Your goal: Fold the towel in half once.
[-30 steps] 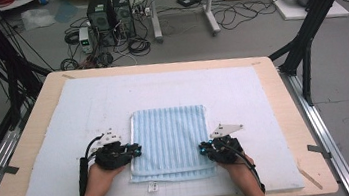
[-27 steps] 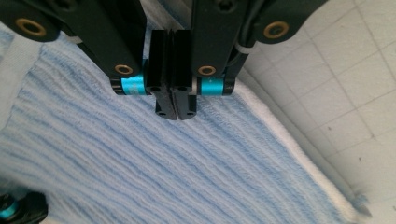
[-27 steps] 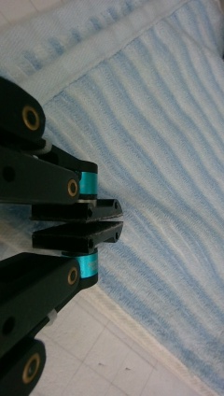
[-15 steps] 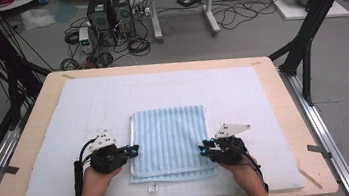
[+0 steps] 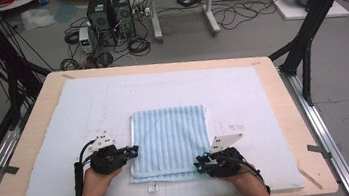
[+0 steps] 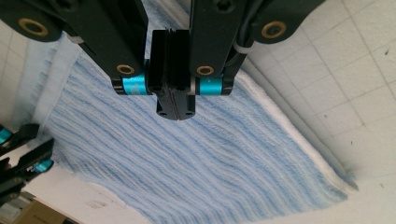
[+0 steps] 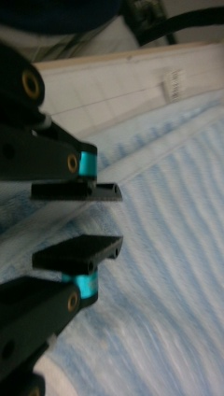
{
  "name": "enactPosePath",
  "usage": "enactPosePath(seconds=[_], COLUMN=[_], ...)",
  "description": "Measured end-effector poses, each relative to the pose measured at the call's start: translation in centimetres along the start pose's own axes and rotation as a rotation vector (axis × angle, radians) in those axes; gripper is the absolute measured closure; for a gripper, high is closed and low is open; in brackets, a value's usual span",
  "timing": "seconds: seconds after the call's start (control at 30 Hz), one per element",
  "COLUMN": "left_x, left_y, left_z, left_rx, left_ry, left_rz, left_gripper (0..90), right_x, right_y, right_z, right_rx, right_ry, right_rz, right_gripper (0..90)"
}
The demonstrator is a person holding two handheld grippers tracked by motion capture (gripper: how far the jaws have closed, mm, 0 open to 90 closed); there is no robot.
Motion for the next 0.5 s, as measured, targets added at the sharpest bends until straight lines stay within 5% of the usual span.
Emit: enactPosePath(seconds=[0.1,0.23,0.33,0.5], left_x=[0.1,0.1,0.0,-0.4], left_y=[0.0,0.3,1.0,1.4], left_z=[0.1,0.4,0.5,0.1], left_rx=[0.001,0.018,-0.007,-0.019], left_ry=[0.009,0.027,0.027,0.008], left_rz=[-0.001,-0.021,-0.050,-0.060], left_gripper=[89.3,81.9,70.1,64.5], right_x=[-0.1,0.1,0.6,-0.4], right_y=[-0.3,-0.6,-1.0,-1.4], right_z=[0.1,0.3,0.7,0.0], right_rx=[0.016,0.015,0.025,0.064], right_ry=[-0.003,0.015,0.042,-0.013], right_rz=[0.003,0.034,0.053,0.051], right_gripper=[89.5,89.5,74.9,67.5])
Point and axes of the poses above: each handheld gripper's, and its own axes: x roughly backward along the jaws, z roughly out of its top, y roughly to its right, the point moved 9 cm from there along -x, roughly forward along the jaws, and after that the axes turned 14 degrees about -x, right-handed, at the moved point
